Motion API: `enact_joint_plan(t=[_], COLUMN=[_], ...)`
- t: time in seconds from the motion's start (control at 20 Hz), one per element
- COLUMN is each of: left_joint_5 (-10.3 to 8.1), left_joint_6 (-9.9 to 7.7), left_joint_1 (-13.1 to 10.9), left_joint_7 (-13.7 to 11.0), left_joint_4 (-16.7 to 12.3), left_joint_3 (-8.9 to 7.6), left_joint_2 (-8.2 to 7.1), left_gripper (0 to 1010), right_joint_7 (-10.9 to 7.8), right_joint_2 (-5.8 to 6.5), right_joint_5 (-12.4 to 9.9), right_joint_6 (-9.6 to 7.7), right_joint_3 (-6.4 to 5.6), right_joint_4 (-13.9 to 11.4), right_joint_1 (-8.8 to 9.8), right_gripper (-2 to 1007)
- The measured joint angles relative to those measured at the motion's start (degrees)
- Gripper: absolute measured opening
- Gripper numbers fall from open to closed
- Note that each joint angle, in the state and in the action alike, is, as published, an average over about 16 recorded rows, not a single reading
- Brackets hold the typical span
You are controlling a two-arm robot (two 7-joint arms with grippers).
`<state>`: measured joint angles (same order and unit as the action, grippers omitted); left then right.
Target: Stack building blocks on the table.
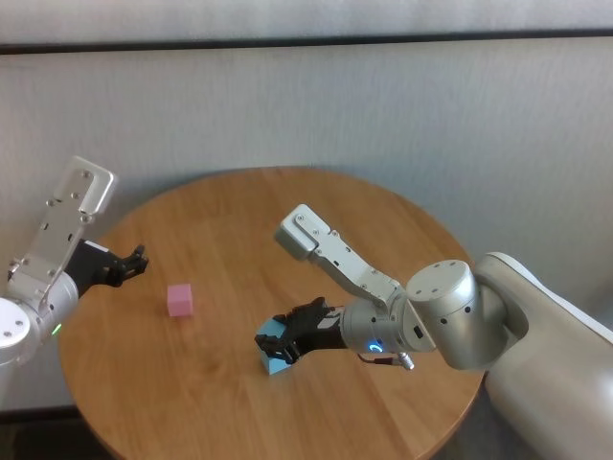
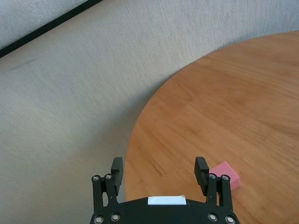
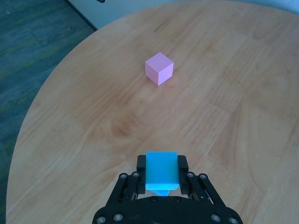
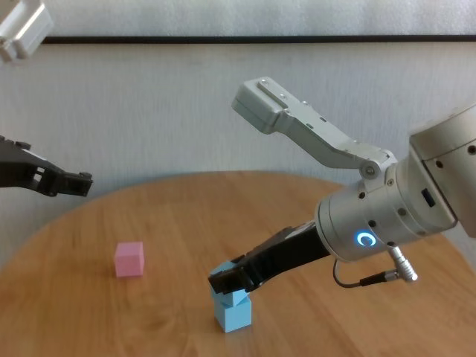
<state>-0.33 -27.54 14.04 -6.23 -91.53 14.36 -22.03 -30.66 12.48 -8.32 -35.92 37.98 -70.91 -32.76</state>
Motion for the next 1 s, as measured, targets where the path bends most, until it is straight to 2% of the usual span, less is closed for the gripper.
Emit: enact_joint_plan(t=[0.35, 0.65, 0.8, 1.0], left_joint_5=[0.00, 0.00, 0.00, 0.00], left_joint_6=[0.00, 0.00, 0.00, 0.00], left_joint_1=[0.0, 0.0, 0.0, 0.0], left_joint_7=[0.0, 0.0, 0.0, 0.0], left_joint_4=[0.0, 0.0, 0.0, 0.0], left_joint_3=[0.00, 0.00, 0.00, 0.00], left_joint_2=[0.00, 0.00, 0.00, 0.00], left_gripper=[1002, 1002, 1003, 1002], right_joint_7=[-0.01, 0.23, 0.80, 1.96], right_joint_2=[0.00, 0.13, 0.41, 0.96], right_joint_5=[0.0, -0.1, -0.5, -1.4], right_joint_6=[-0.06, 0.20, 0.90, 2.19], right_joint_3=[-0.02, -0.28, -1.10, -3.06], right_joint_4=[0.0, -0.4, -1.1, -2.7], right_joint_1=[-0.03, 0.16, 0.65, 1.76], right_gripper=[439, 589, 693, 825])
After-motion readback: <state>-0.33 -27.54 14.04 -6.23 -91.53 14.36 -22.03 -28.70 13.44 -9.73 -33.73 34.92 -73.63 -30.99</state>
